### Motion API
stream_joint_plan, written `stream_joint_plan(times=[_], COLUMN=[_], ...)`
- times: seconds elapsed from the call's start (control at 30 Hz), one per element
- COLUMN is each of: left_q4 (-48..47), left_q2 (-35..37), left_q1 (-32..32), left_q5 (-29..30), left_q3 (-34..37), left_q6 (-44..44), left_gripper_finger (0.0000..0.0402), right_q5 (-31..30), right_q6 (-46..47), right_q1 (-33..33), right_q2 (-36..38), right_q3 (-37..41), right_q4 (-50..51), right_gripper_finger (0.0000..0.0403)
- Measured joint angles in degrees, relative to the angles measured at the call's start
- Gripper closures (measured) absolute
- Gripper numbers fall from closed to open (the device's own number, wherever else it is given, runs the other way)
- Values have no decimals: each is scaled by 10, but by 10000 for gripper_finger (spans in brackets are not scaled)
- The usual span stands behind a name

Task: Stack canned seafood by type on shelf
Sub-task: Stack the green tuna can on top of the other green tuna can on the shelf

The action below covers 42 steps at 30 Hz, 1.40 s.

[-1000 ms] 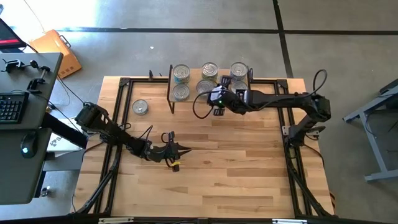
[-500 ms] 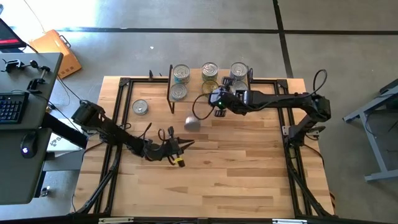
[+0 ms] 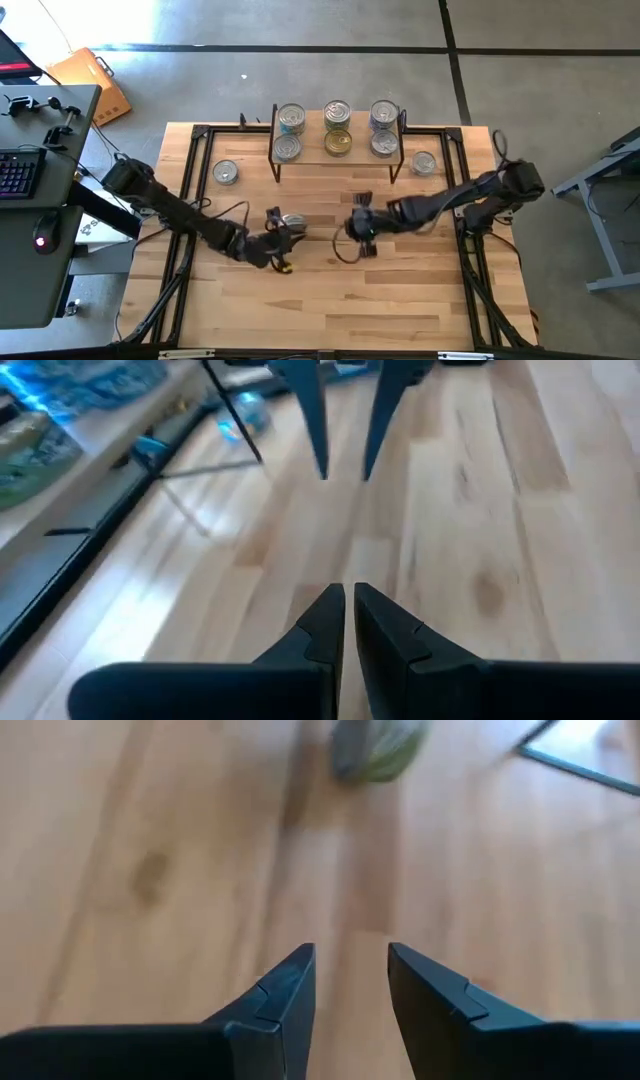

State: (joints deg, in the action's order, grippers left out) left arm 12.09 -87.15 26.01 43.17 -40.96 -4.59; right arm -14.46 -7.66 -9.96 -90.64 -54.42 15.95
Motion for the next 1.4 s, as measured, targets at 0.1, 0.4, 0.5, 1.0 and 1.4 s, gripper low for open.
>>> stream_joint_plan(times=[0.1,0.4,0.5,1.0,1.4], left_q4=[-83,-405,-479,-343,-148], left_q2=[-1,66,87,84,-25], left_q1=[16,22,22,-102,-176], left_q5=[12,-6,-14,-128,-317], left_q3=[-31,-87,-71,16,16], left_q6=[-24,-250,-314,-201,-175], left_gripper_finger=[383,304,254,108,221], right_q5=[1,1,-1,-9,-7], right_q6=[43,151,152,148,153], right_q1=[-30,-73,-74,-54,-54], right_q2=[-6,-10,-10,-10,-10], right_q3=[74,232,259,268,268], right_q4=[-132,-485,-542,-565,-570], right_gripper_finger=[285,285,285,285,285])
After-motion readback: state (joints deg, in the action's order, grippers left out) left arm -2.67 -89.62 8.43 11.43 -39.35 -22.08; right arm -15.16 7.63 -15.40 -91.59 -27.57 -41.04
